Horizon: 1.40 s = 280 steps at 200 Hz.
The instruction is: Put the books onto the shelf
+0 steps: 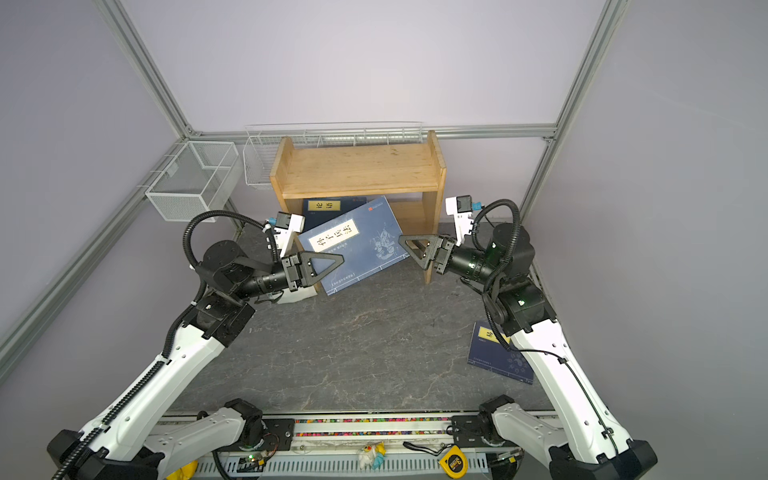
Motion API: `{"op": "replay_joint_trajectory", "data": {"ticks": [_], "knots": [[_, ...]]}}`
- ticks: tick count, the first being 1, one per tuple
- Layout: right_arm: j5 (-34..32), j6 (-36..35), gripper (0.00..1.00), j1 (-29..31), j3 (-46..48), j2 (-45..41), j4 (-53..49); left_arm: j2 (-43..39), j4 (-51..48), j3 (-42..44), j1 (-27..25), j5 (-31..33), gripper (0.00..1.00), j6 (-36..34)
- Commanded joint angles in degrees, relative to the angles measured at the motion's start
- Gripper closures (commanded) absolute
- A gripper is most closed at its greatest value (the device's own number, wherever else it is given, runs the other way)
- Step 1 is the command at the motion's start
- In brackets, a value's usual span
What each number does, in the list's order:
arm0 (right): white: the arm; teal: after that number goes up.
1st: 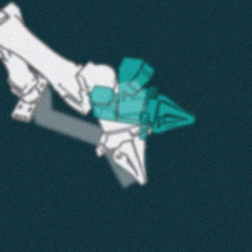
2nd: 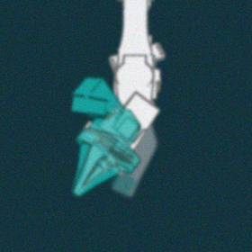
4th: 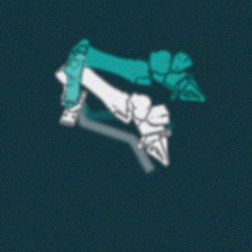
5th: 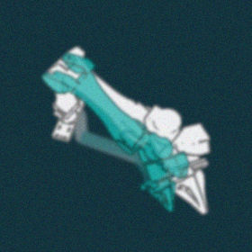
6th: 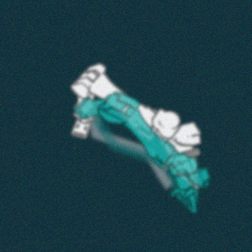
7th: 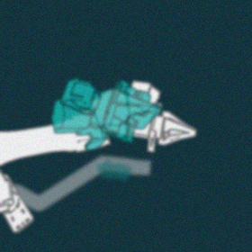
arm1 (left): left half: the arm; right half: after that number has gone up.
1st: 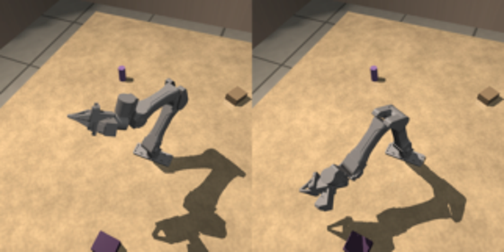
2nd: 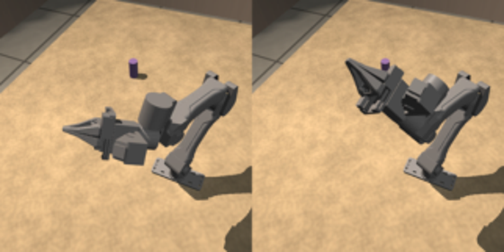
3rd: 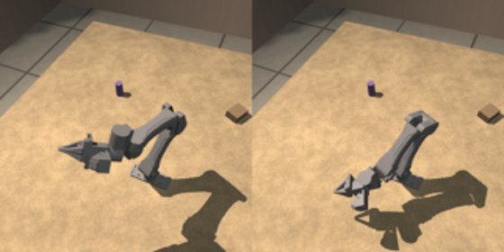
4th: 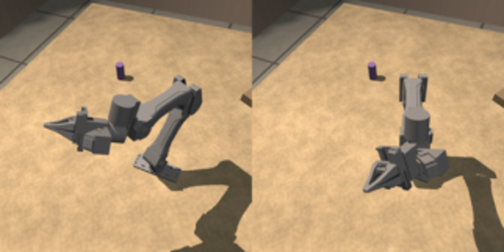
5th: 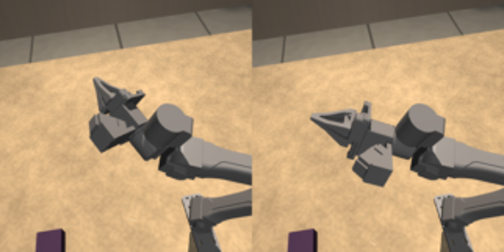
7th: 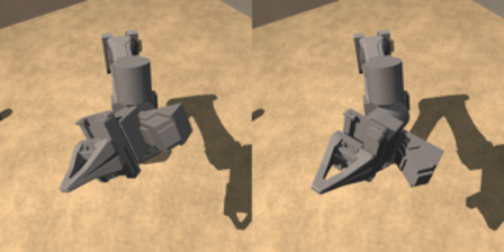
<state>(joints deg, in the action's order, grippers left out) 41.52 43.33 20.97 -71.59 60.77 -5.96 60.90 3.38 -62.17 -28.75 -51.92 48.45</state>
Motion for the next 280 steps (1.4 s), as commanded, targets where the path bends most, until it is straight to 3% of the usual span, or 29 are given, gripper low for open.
{"op": "replay_joint_trajectory", "data": {"ticks": [1, 52, 92, 132, 161, 184, 195, 205, 216, 229, 254, 280], "knots": [[9.72, -0.25, 0.19, -0.3, -1.47, 0.97, -0.67, 0.26, -5.31, -3.36, 0.36, -4.63, 1.0, -3.23], [10.64, -5.87, 0.32, -0.17, -2.32, 2.69, -11.64, 1.21, -5.05, -4.67, 0.45, -4.9, 1.0, -3.8], [10.9, -5.83, 0.48, -0.14, -1.25, 2.66, -12.83, 2.54, -5.44, -5.14, 0.44, -4.25, 1.0, -4.16], [10.75, -5.21, 0.73, -0.16, -0.94, 2.67, -12.85, 3.52, -5.78, -5.23, 0.4, -3.99, 1.0, -4.49], [10.32, -3.18, 0.93, -0.17, 1.55, 2.95, -11.74, 3.5, -10.91, -7.45, 0.45, -1.25, 1.0, -8.61], [8.29, -0.99, 0.93, 0.03, 4.72, 2.47, -9.52, 3.19, -11.93, -8.47, 0.43, 1.07, 1.0, -10.09], [6.54, 0.08, 0.93, 0.17, 6.23, 1.87, -8.15, 2.7, -13.83, -8.96, 0.44, 3.65, 0.88, -11.42], [3.8, 1.36, 0.93, 0.5, 7.97, 1.12, -6.66, 1.93, -17.69, -9.85, 0.49, 7.87, 0.7, -13.82], [-0.45, 4.02, 0.93, 1.19, 10.43, 0.13, -3.76, 0.81, -24.31, -11.48, 0.54, 16.38, 0.47, -17.5], [-5.38, 9.15, 0.93, 2.41, 13.86, -0.22, 2.65, -0.78, -32.25, -13.81, 0.53, 28.71, 0.32, -21.52], [-13.31, 13.5, 0.93, 5.17, 16.12, 0.93, 11.63, -5.34, -40.76, -15.85, 0.5, 49.34, 0.18, -24.87], [-17.66, 13.8, 0.93, 7.02, 13.61, 4.71, 13.75, -10.87, -44.68, -14.8, 0.52, 59.99, 0.1, -26.1]]}}
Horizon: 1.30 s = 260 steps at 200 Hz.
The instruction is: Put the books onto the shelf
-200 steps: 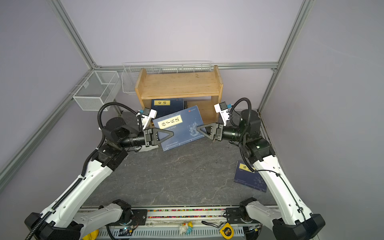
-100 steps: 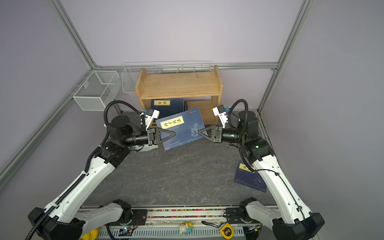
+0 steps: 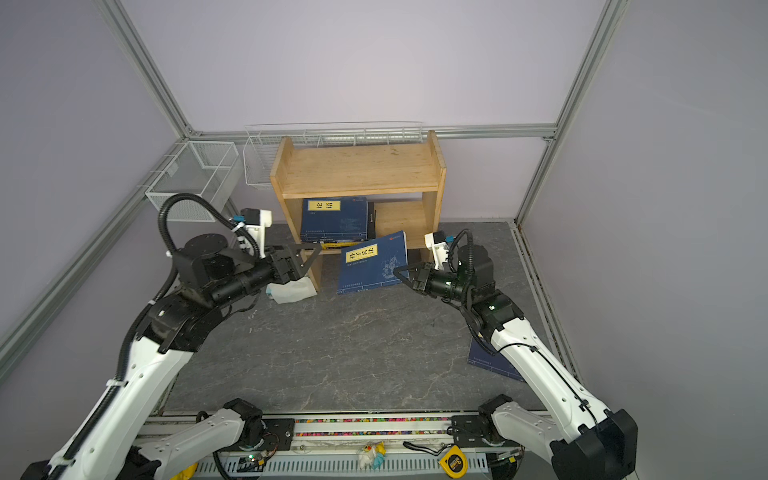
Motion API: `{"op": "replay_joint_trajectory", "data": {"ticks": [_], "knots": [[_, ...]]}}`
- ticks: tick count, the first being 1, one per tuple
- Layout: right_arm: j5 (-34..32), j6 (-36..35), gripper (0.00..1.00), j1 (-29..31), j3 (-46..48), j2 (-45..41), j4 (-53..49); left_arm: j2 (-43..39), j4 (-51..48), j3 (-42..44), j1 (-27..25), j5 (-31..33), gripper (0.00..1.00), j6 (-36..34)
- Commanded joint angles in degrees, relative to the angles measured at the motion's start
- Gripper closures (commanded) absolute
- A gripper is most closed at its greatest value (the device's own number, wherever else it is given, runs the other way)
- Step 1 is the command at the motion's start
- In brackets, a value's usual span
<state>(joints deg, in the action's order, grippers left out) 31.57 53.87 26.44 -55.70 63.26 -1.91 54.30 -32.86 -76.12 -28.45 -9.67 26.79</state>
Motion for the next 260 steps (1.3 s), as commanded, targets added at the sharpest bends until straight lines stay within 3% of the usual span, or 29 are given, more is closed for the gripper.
{"op": "replay_joint_trajectory", "data": {"ticks": [1, 56, 93, 147, 223, 260], "knots": [[-7.74, 3.26, 0.93, 1.58, -2.43, 2.39, 9.72, -4.41, -8.53, -0.78, 0.18, 17.97, 0.1, -4.45], [-6.66, 9.59, 0.93, 2.01, -5.33, 13.46, 23.24, -12.28, -6.7, 5.29, 0.23, 22.45, 0.05, -2.54], [-3.68, 10.3, 0.93, 2.43, -9.95, 17.45, 24.3, -12.58, -6.43, 6.33, 0.23, 22.47, 0.05, -2.33], [-4.4, 7.56, 0.93, 2.47, -9.68, 12.85, 17.74, -13.32, -5.27, 7.46, 0.22, 21.66, 0.04, -2.0], [-2.05, 11.46, 0.93, 2.21, -11.0, 17.0, 24.25, -13.41, -3.88, 9.27, 0.23, 19.78, 0.04, -1.46], [2.61, 4.76, 0.93, 3.05, -4.76, 10.23, 19.28, -14.58, -2.98, 12.23, 0.16, 20.05, 0.03, -0.49]]}}
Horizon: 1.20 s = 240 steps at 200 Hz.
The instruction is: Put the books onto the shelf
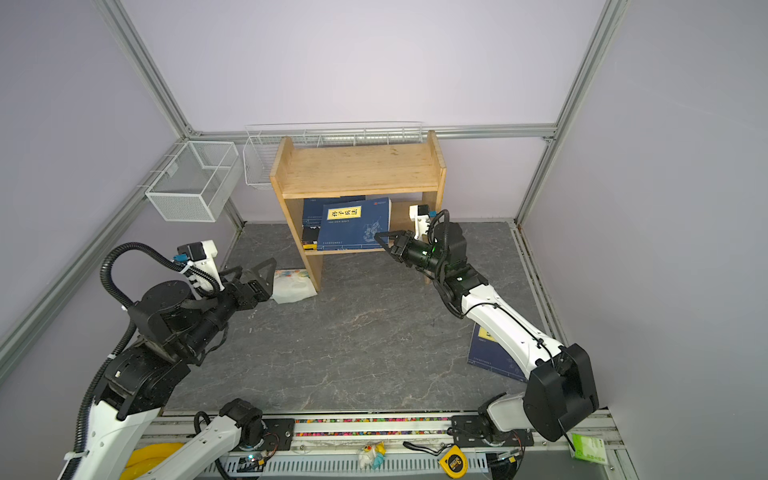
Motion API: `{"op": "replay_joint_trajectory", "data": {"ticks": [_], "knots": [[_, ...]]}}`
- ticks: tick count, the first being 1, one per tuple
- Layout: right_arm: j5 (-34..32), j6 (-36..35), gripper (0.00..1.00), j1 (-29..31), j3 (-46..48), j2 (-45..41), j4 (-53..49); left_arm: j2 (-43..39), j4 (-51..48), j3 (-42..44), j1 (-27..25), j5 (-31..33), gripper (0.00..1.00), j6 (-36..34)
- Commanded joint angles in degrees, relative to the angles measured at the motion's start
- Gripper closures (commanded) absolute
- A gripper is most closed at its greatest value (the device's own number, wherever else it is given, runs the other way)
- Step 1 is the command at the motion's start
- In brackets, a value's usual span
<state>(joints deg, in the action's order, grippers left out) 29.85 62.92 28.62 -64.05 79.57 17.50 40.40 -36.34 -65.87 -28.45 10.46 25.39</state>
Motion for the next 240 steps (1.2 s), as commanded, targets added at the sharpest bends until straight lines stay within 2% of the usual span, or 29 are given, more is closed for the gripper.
{"op": "replay_joint_trajectory", "data": {"ticks": [1, 20, 34, 60, 76, 114, 176, 194, 212, 240], "knots": [[4.38, -4.6, 0.93, 0.93, 3.72, -6.48, -0.55, -0.68, 0.49, 2.06, 0.15, -0.17, 0.03, 0.95], [2.93, -11.77, 0.93, 2.4, 7.01, -13.09, -10.94, -0.6, 1.79, 3.64, 0.21, -0.82, 0.03, 1.59], [1.34, -13.81, 0.93, 3.06, 10.53, -17.67, -14.95, -0.42, 2.95, 4.7, 0.23, -1.48, 0.03, 2.06], [-1.6, -12.58, 0.93, 3.43, 19.18, -21.7, -15.74, 0.37, 5.05, 6.37, 0.15, -2.93, 0.03, 3.34], [-2.51, -10.24, 0.93, 3.76, 24.71, -20.95, -10.33, 1.14, 6.04, 7.52, 0.23, -3.87, 0.03, 4.11], [-2.62, -9.29, 0.93, 4.94, 32.09, -11.55, 2.56, 1.44, 6.98, 10.11, 0.23, -4.05, 0.03, 5.54], [-0.84, -5.76, 0.93, 6.21, 31.75, 9.3, 18.79, 1.66, 8.04, 12.34, 0.2, -4.11, 0.03, 6.8], [-1.04, -2.64, 0.93, 6.54, 32.57, 15.56, 24.94, 1.64, 7.73, 12.4, 0.23, -3.99, 0.03, 6.76], [-2.13, 0.42, 0.92, 6.61, 34.63, 20.43, 33.24, 1.23, 7.29, 12.52, 0.18, -3.69, 0.03, 6.69], [-5.7, 1.06, 0.88, 6.81, 36.82, 23.74, 35.76, 1.14, 7.07, 12.68, 0.23, -3.5, 0.03, 6.7]]}}
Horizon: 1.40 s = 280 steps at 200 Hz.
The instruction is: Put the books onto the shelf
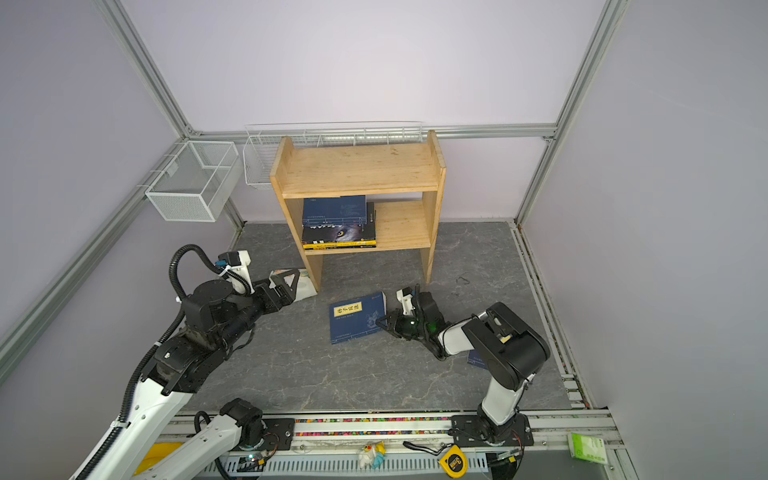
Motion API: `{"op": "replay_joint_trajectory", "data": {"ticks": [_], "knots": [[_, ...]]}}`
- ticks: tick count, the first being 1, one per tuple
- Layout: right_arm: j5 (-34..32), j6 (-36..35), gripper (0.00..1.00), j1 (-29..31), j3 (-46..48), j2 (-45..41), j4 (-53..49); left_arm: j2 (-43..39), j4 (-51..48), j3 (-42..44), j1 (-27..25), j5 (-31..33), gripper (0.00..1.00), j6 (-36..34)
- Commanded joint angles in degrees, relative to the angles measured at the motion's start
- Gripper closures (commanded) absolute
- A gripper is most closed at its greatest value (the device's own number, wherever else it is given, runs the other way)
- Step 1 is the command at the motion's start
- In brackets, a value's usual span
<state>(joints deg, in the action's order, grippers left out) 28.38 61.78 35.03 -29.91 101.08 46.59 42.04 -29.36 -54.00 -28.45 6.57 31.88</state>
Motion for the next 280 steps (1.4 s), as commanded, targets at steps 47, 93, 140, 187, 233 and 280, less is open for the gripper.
{"op": "replay_joint_trajectory", "data": {"ticks": [47, 93, 140, 187, 233, 280], "knots": [[-8.59, -2.97, 0.52, 1.07, 0.33, -1.07, -8.7, 0.11, 0.53, 0.52, 0.28, 0.4, 0.03, 0.07], [-23.6, -12.73, 0.32, 3.55, -8.82, -11.19, -42.32, 0.04, 0.01, 0.39, 0.3, 0.88, 0.03, -0.58], [-33.11, -16.55, 0.26, 4.47, -16.65, -20.02, -57.49, 0.29, -0.25, 0.04, 0.32, 1.29, 0.02, -1.45], [-32.06, -19.33, 0.22, 4.95, -24.07, -29.1, -57.35, 0.86, 0.75, -1.15, 0.34, 1.84, 0.01, -3.12], [-25.22, -19.94, 0.22, 4.69, -34.62, -22.04, -50.86, 7.32, 5.27, -4.47, 1.45, 0.63, 0.01, -9.17], [-26.11, -23.19, 0.23, 3.37, -43.93, -16.33, -47.75, 12.61, 12.23, -6.5, 10.08, -8.15, 0.01, -7.01]]}}
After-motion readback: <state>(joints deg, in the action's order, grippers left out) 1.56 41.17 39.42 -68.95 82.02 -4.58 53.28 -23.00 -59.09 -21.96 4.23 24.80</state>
